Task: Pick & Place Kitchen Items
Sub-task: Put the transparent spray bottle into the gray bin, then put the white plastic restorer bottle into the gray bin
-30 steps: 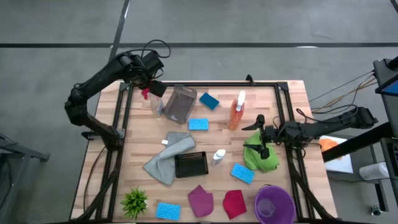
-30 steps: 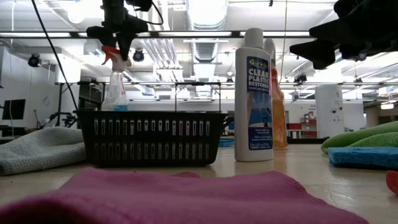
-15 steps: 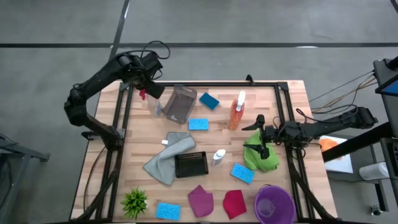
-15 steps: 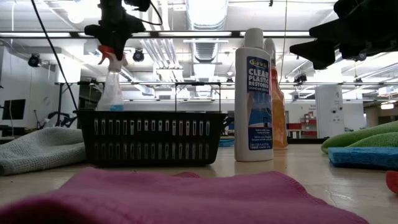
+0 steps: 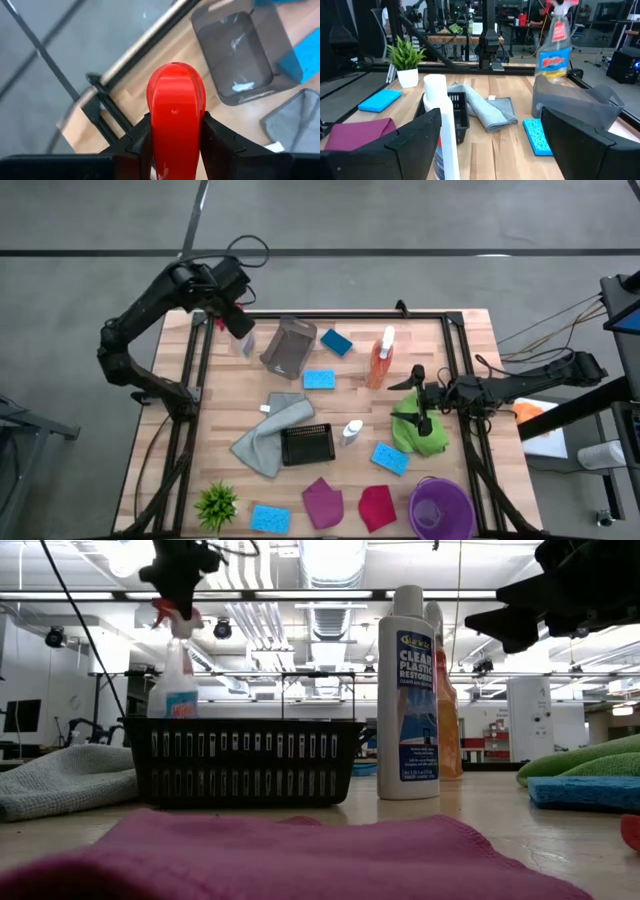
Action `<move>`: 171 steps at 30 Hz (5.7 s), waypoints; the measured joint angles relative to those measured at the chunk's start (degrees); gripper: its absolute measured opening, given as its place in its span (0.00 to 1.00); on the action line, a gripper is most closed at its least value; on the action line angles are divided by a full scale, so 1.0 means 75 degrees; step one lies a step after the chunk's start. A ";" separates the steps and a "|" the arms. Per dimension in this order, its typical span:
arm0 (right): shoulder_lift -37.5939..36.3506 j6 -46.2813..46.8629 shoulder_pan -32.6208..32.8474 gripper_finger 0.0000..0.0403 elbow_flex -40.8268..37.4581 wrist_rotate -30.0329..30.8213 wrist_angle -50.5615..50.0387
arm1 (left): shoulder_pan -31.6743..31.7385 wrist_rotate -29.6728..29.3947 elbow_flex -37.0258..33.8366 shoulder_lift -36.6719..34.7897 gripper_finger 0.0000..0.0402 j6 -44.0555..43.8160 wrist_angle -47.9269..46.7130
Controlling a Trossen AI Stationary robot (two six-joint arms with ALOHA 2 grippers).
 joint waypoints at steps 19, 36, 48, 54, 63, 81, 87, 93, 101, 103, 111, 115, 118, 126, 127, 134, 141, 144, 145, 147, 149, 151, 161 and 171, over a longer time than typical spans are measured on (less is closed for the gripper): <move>0.0094 -0.0023 0.0000 0.84 0.0098 0.0002 0.0042 | -0.0094 0.0229 0.1724 0.0301 0.31 0.4352 0.1068; 0.0626 -0.0026 -0.0003 0.84 0.0327 0.0004 0.0007 | -0.0696 0.0229 0.1713 0.1067 0.31 0.6480 0.1470; 0.0644 -0.0058 -0.0003 0.84 0.0332 0.0003 0.0011 | -0.1116 0.1635 0.1786 0.1033 0.31 0.6549 0.1349; 0.0640 -0.0058 -0.0003 0.84 0.0332 0.0002 0.0013 | -0.1107 0.1627 0.1780 0.1442 0.31 0.6707 0.1473; 0.0649 -0.0058 -0.0003 0.84 0.0332 -0.0121 0.0010 | -0.0761 0.1627 0.1777 0.2111 0.31 0.7074 0.1608; 0.0659 -0.0055 -0.0003 0.84 0.0332 -0.0205 0.0004 | -0.0277 0.2368 0.1777 0.2771 0.31 0.7260 0.1734; 0.0650 -0.0045 0.0000 0.84 0.0332 -0.0322 0.0004 | -0.0280 0.2395 0.1783 0.2815 0.31 0.7320 0.1867; 0.0653 -0.0026 -0.0001 0.84 0.0332 -0.0330 0.0007 | -0.0280 0.2397 0.1783 0.2815 0.35 0.7314 0.1925; 0.0659 -0.0023 -0.0003 0.84 0.0332 -0.0335 0.0006 | -0.0247 0.2094 0.1771 0.2824 0.46 0.7034 0.2235; 0.0659 -0.0015 -0.0001 0.84 0.0332 -0.0347 0.0007 | -0.0226 0.1970 0.1771 0.2824 0.48 0.6930 0.2286; 0.0659 0.0003 -0.0002 0.84 0.0332 -0.0362 0.0006 | -0.0126 0.1791 0.1771 0.2813 0.53 0.6665 0.2330; 0.0659 0.0003 0.0000 0.84 0.0332 -0.0365 0.0004 | -0.0079 0.1765 0.1771 0.2723 0.54 0.6622 0.2417; 0.0662 0.0003 -0.0001 0.84 0.0332 -0.0365 0.0004 | -0.0075 0.1756 0.1771 0.2641 0.54 0.6589 0.2461; 0.0662 0.0003 0.0000 0.84 0.0332 -0.0368 0.0004 | -0.0050 0.1673 0.1771 0.2429 0.54 0.6587 0.2496; 0.0662 0.0003 -0.0003 0.84 0.0332 -0.0368 0.0004 | -0.0047 0.1671 0.1771 0.2384 0.54 0.6585 0.2534; 0.0662 0.0003 -0.0003 0.84 0.0332 -0.0368 0.0012 | -0.0041 0.1662 0.1774 0.1970 0.54 0.6531 0.2863; 0.0676 -0.0182 0.0000 0.84 0.0326 -0.0365 0.0436 | 0.0046 0.3579 0.1674 0.1490 0.54 0.5619 0.3294; 0.0746 -0.0265 0.0000 0.84 0.0261 -0.0364 0.0891 | 0.0048 0.4668 0.1196 0.1164 0.54 0.5236 0.3836; 0.0783 -0.0286 -0.0002 0.84 0.0256 -0.0362 0.1001 | 0.0030 0.4806 0.0929 0.1024 0.54 0.5139 0.4093; 0.0834 -0.0345 0.0000 0.84 0.0260 -0.0364 0.1111 | -0.0084 0.4862 0.0238 0.0691 0.54 0.4971 0.4751; 0.0878 -0.0408 -0.0002 0.84 0.0287 -0.0362 0.1107 | -0.0132 0.4884 -0.0612 0.0247 0.54 0.4797 0.5525; 0.0903 -0.0469 0.0000 0.84 0.0306 -0.0362 0.1114 | -0.0146 0.4901 -0.1558 -0.0282 0.54 0.4574 0.6444; 0.0918 -0.0650 -0.0003 0.84 0.0365 -0.0362 0.1463 | -0.0325 0.4896 -0.6392 -0.3354 0.54 0.2705 1.0736; 0.1788 -0.0585 -0.0003 0.84 0.2015 -0.0556 -0.0610 | -0.0659 0.4213 -0.8634 -0.5314 0.54 0.2156 1.1192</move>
